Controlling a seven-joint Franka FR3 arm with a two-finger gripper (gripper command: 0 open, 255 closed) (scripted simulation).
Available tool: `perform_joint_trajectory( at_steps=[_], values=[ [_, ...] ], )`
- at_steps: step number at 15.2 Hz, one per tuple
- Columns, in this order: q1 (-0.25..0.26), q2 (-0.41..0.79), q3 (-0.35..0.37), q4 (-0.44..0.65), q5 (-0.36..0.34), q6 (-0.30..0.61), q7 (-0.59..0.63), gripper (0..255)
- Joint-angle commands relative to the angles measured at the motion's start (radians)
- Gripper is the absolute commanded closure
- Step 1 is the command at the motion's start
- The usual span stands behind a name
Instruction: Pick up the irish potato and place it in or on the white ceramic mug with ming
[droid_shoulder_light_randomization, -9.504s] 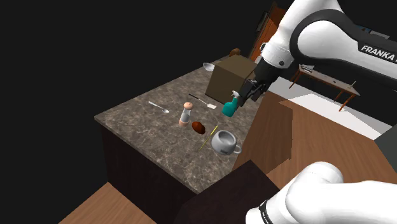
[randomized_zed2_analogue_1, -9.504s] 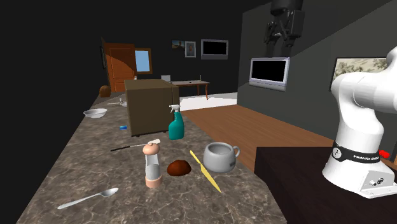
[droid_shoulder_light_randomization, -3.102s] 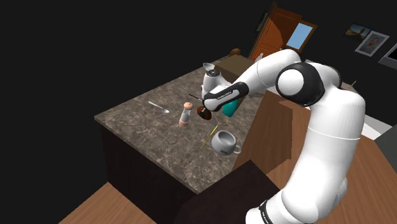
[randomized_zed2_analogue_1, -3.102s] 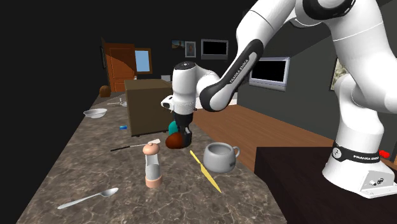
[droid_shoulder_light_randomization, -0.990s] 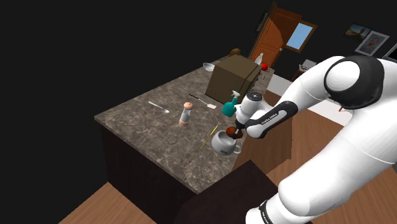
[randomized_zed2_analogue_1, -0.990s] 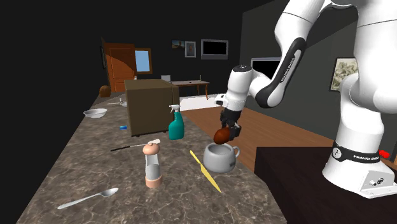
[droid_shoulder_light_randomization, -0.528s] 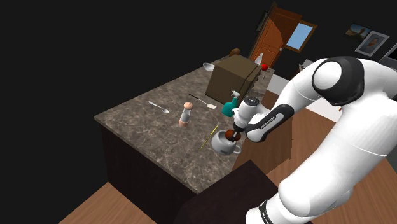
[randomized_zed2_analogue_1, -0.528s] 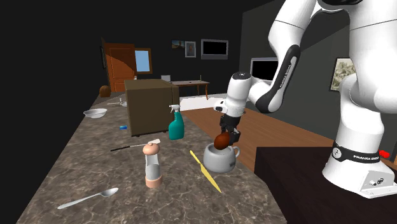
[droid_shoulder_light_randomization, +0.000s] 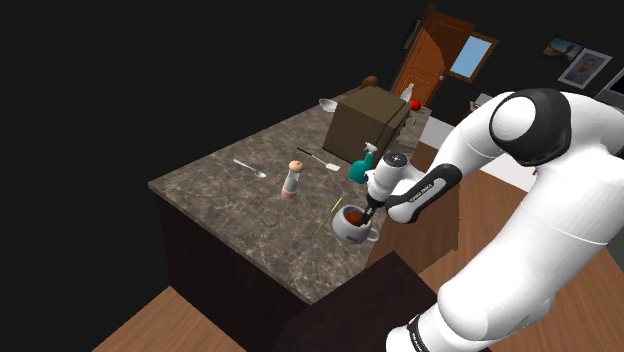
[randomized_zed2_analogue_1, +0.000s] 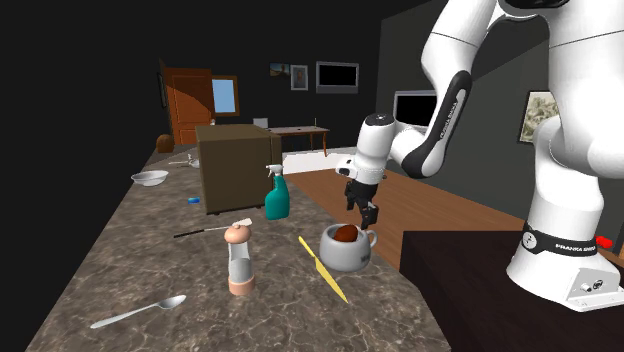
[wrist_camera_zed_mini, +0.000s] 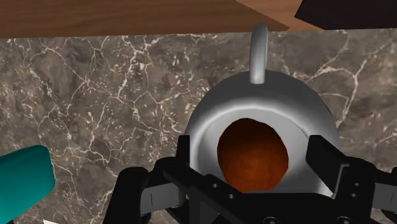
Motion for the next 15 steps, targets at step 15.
perform_joint_trajectory(
  at_steps=[15],
  values=[
    [0.0,-0.175,0.055,-0.066,0.159,-0.115,-0.136,0]
  ],
)
